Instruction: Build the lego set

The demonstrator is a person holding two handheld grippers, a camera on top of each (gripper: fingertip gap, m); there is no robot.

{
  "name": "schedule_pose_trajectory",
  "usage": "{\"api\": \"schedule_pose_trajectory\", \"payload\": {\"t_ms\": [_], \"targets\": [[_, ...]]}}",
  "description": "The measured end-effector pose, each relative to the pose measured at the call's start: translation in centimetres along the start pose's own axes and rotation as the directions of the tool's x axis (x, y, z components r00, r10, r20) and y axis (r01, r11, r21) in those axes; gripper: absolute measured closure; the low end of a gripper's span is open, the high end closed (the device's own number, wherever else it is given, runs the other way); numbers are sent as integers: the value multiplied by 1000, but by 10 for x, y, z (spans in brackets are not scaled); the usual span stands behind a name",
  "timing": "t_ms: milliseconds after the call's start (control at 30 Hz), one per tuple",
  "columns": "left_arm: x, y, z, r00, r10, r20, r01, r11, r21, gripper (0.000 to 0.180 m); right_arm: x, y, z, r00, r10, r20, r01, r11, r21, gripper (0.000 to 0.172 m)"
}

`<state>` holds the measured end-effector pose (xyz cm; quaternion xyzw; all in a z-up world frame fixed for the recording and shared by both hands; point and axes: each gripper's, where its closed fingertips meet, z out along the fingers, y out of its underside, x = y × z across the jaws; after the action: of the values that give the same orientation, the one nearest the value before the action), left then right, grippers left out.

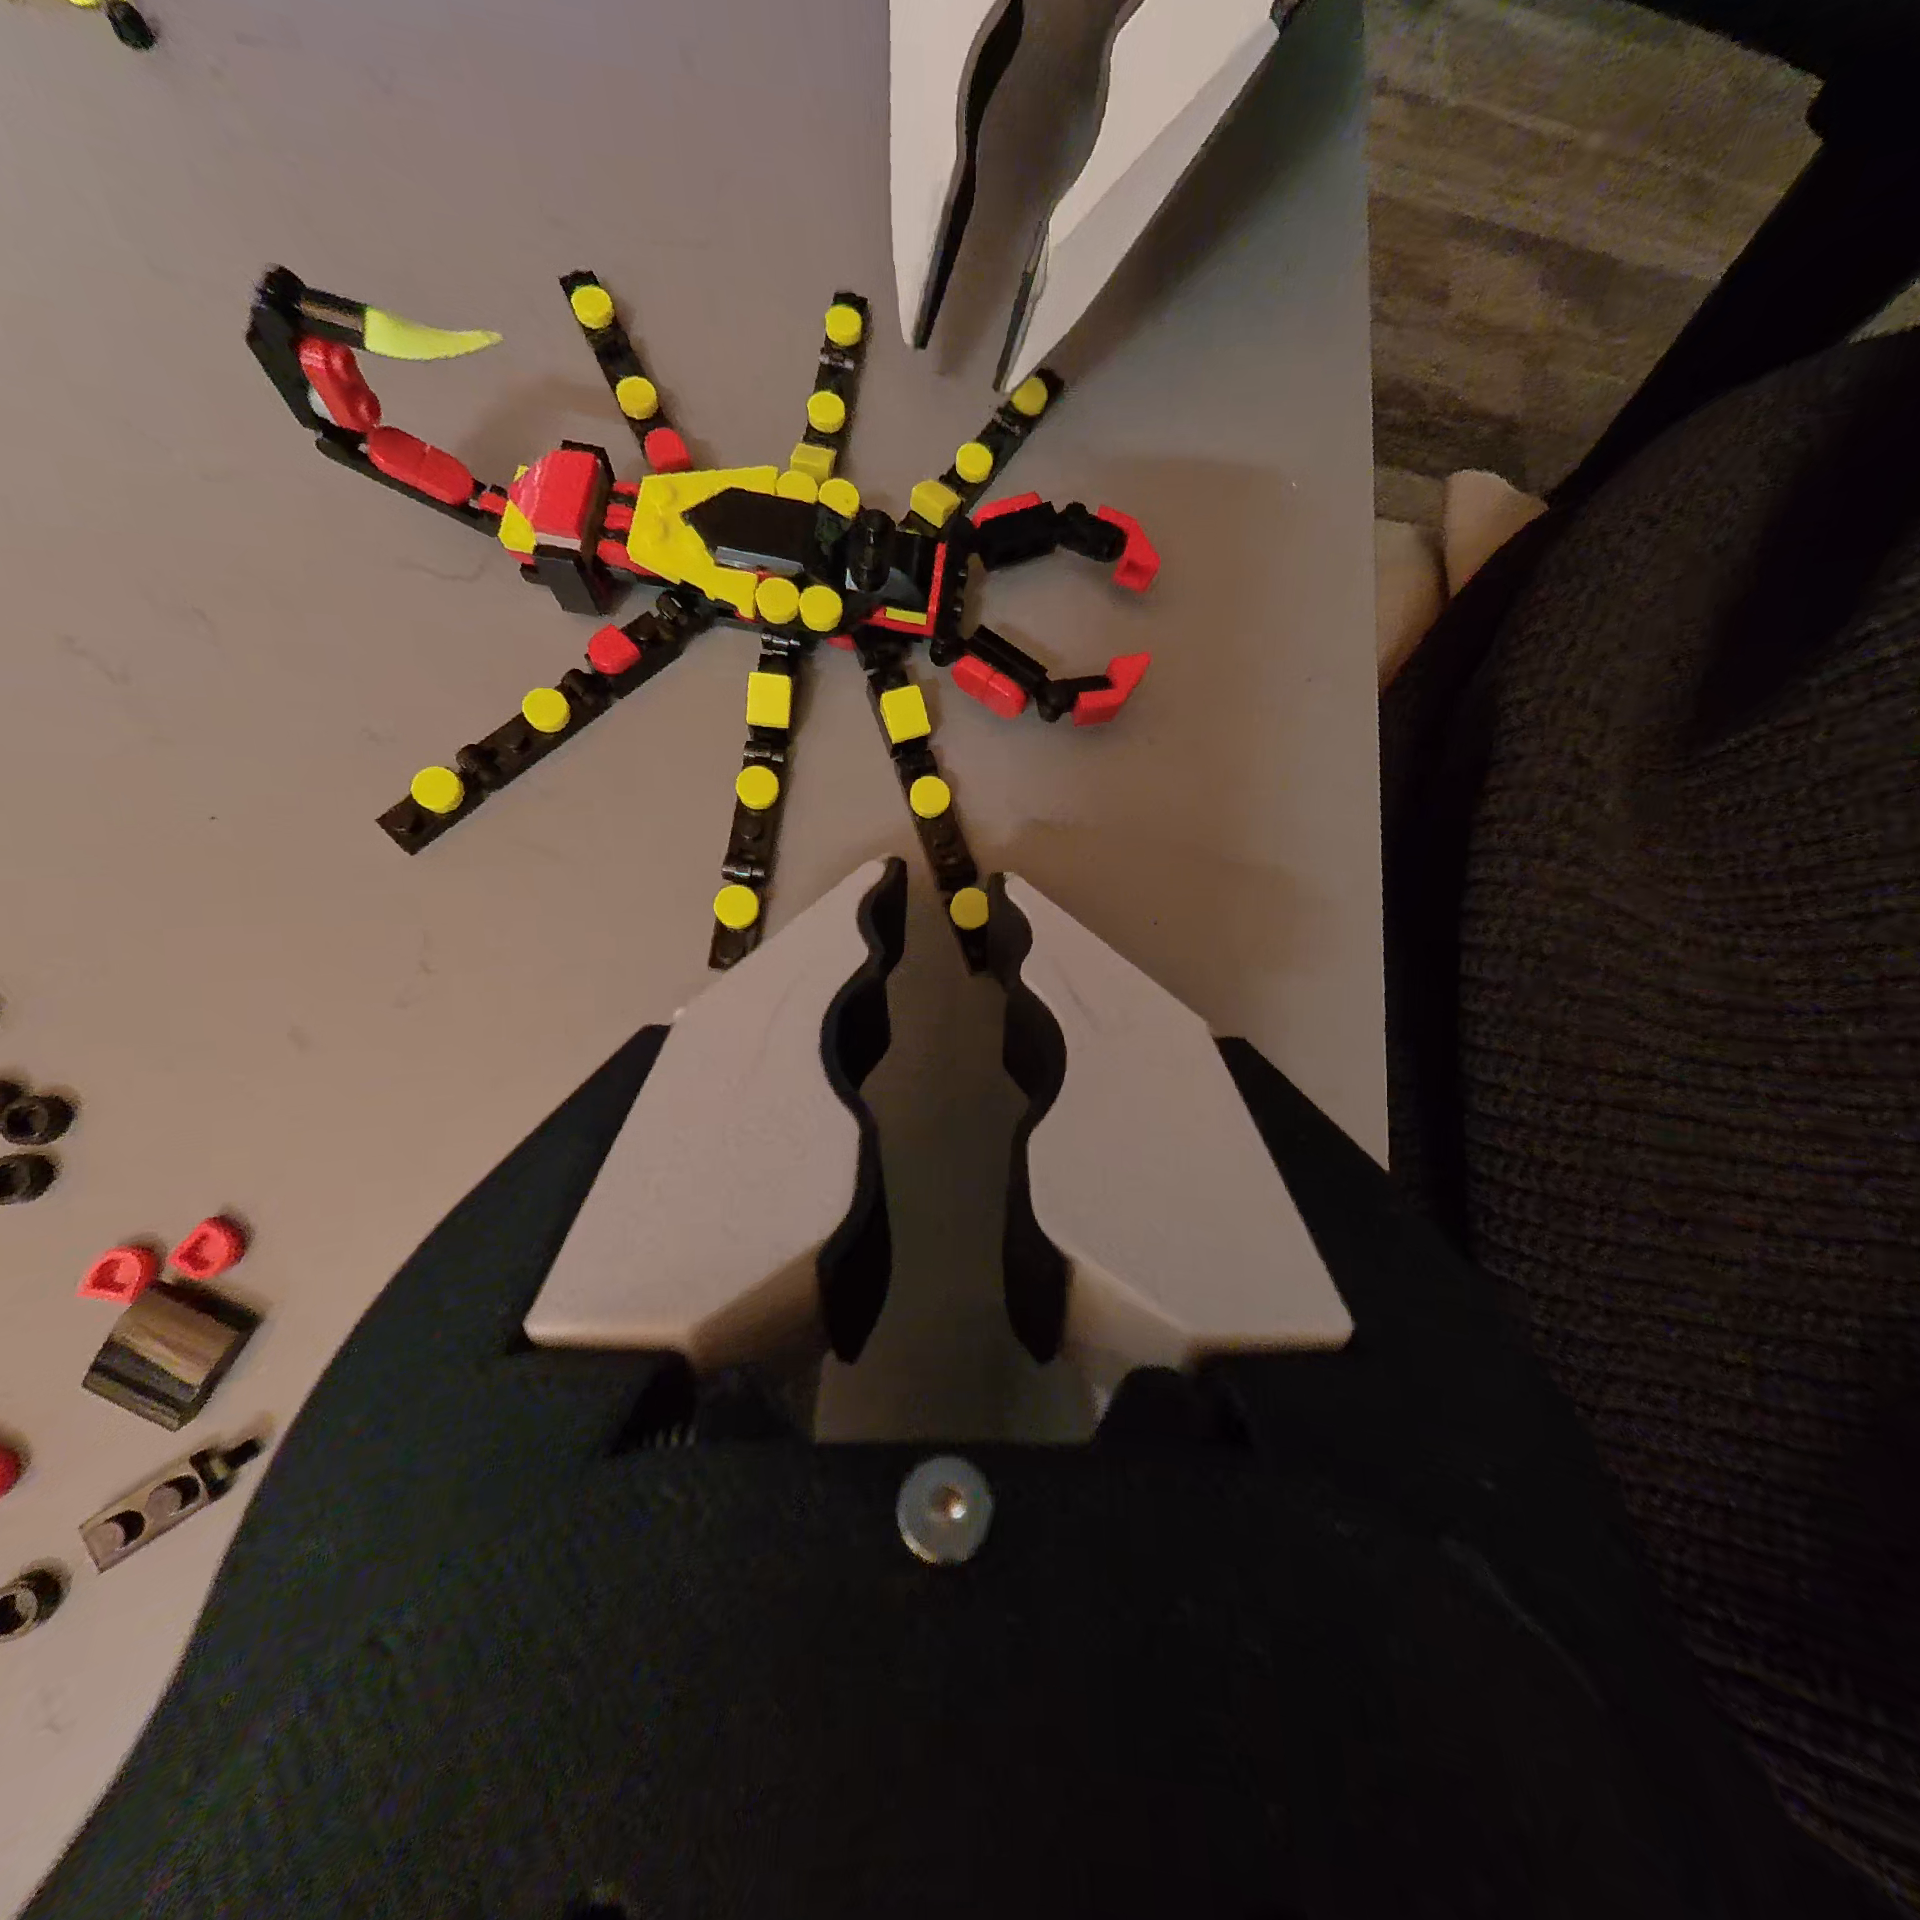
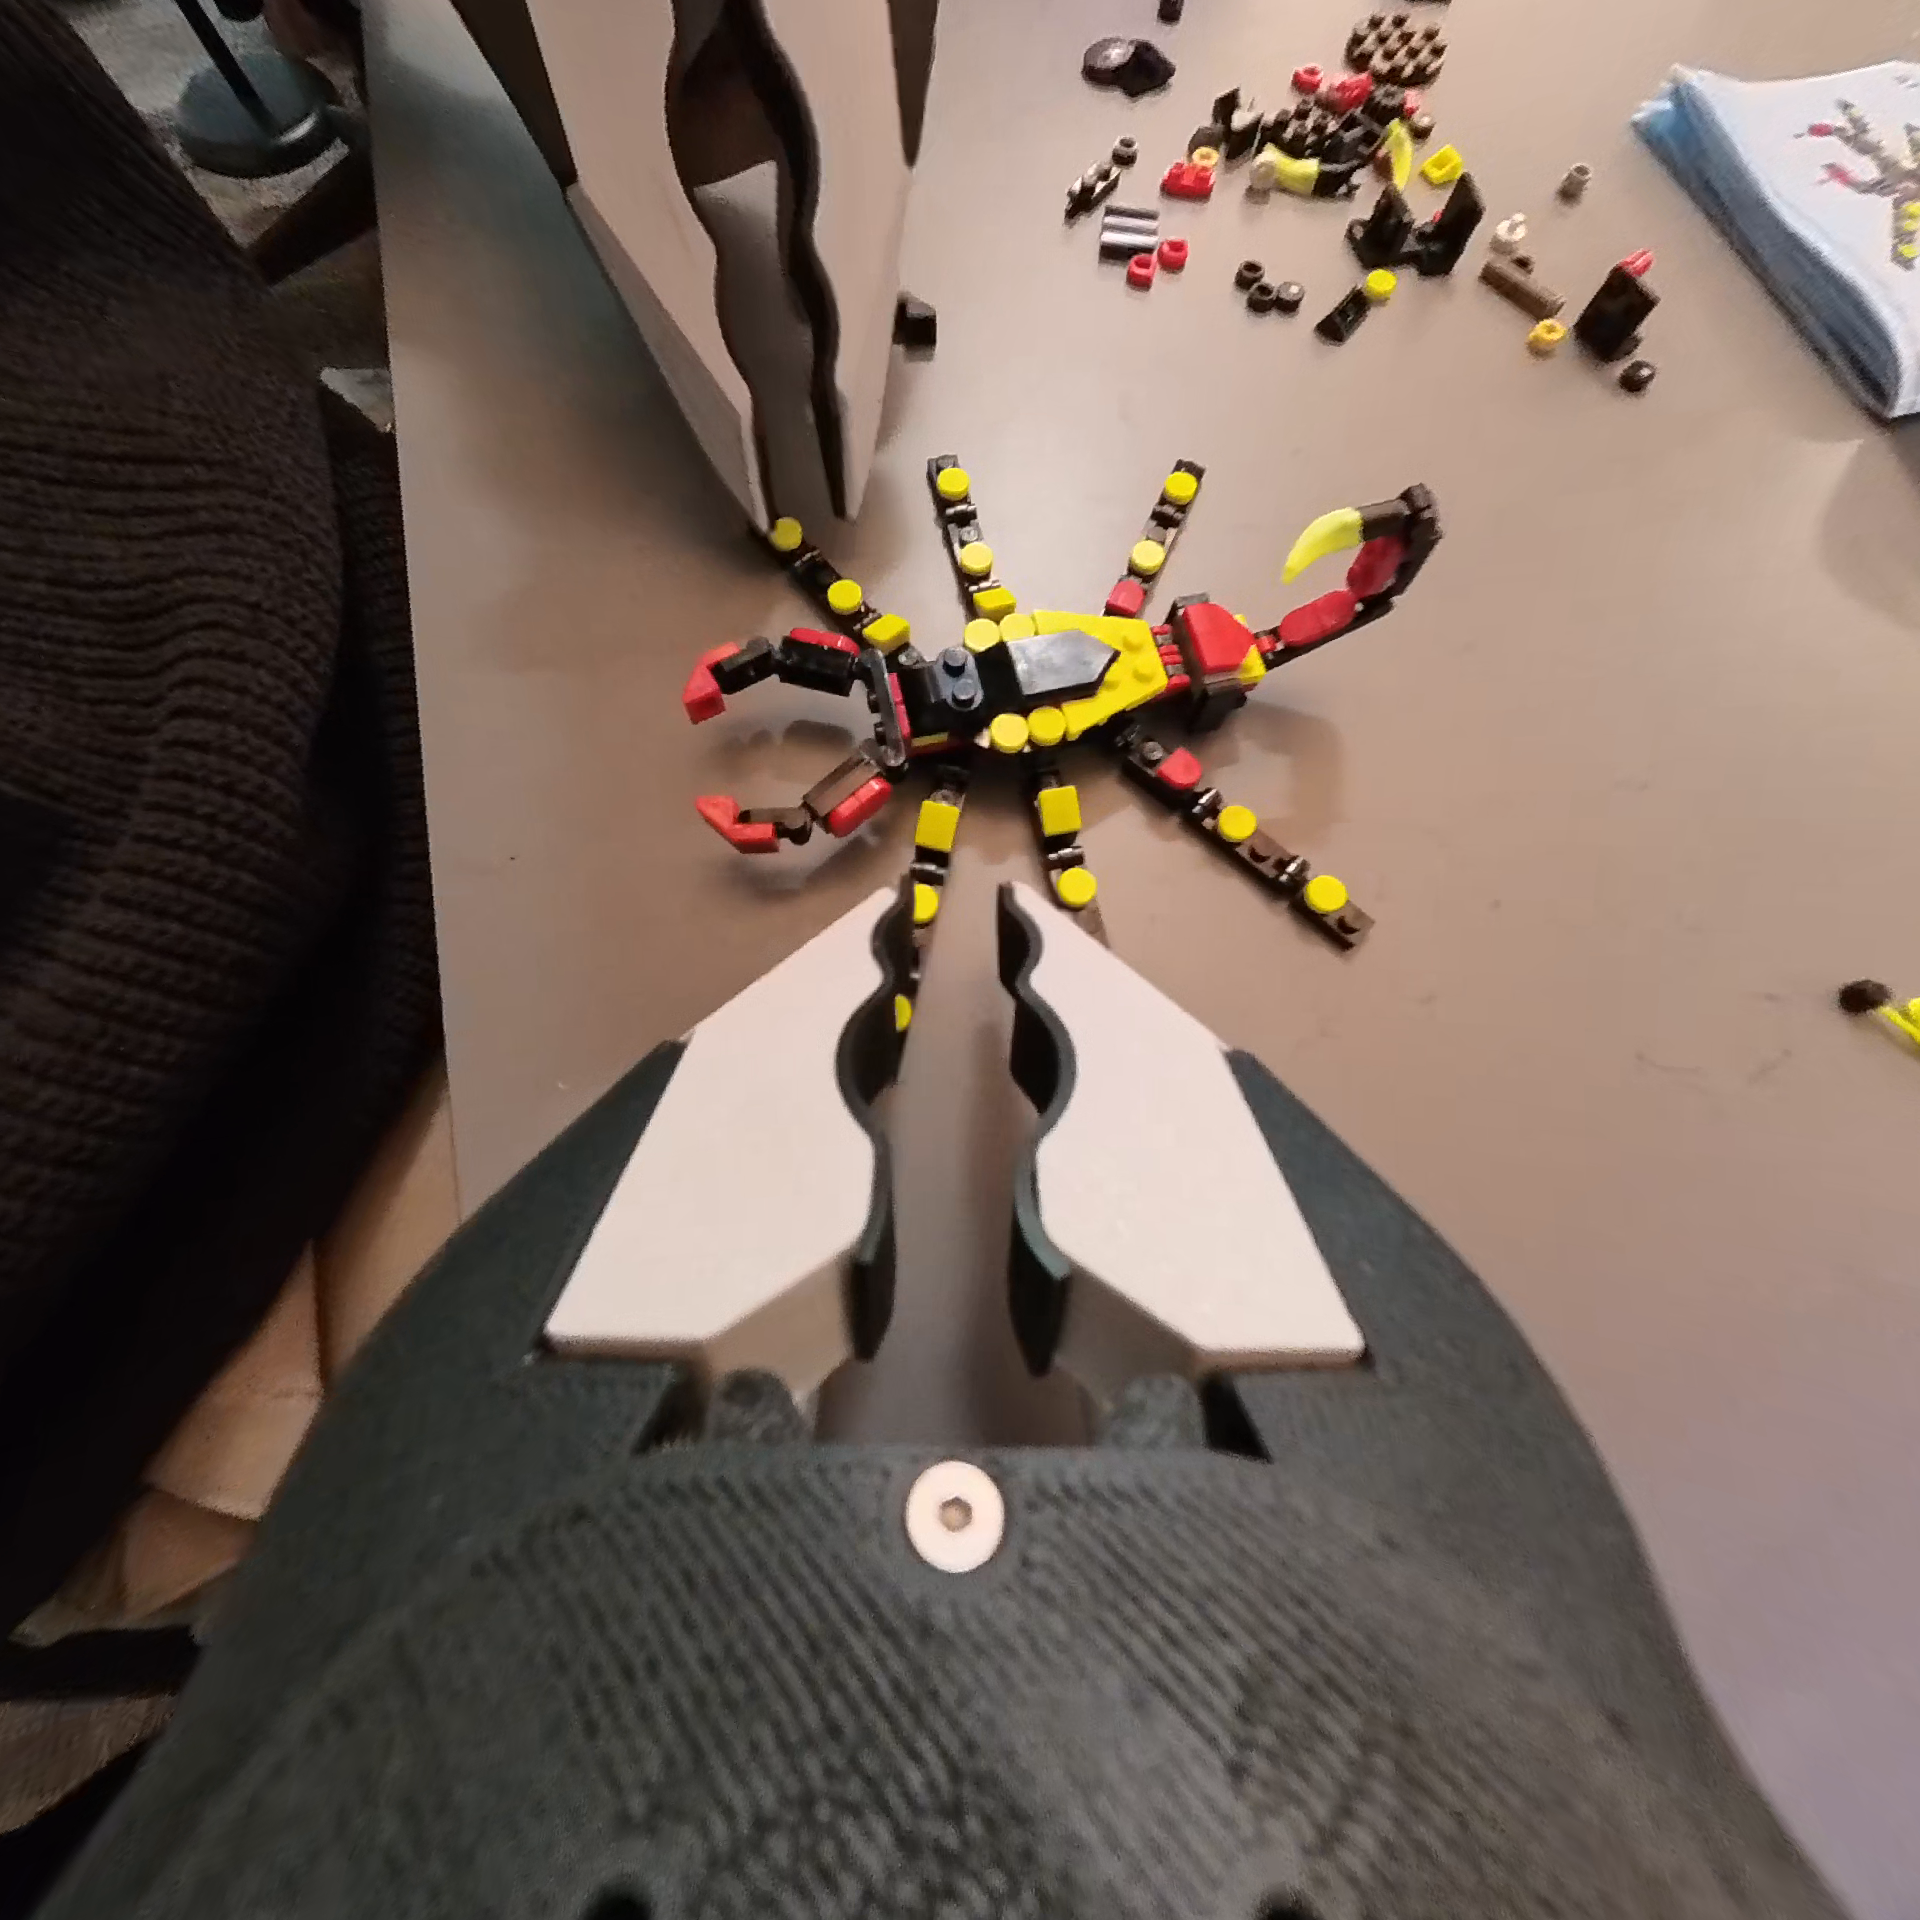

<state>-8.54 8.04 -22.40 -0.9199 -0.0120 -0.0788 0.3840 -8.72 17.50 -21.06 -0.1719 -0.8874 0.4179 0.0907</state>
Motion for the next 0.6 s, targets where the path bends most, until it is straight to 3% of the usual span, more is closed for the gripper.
{"api": "schedule_pose_trajectory", "payload": {"t_ms": [33, 267, 600], "targets": [[-2, -2, -1, 1000, -9, 3, 9, 1000, 14, 165, 2, -3, -1, 1000, 5, -11, -5, 1000, 16, 157], [-35, -4, -5, 985, -97, 140, 90, 994, 58, 162, 26, 4, -5, 991, 21, -130, -21, 1000, 0, 155], [-36, 1, -2, 984, -100, 148, 97, 995, 31, 161, 31, 22, 3, 987, 55, -149, -69, 994, -87, 154]]}}
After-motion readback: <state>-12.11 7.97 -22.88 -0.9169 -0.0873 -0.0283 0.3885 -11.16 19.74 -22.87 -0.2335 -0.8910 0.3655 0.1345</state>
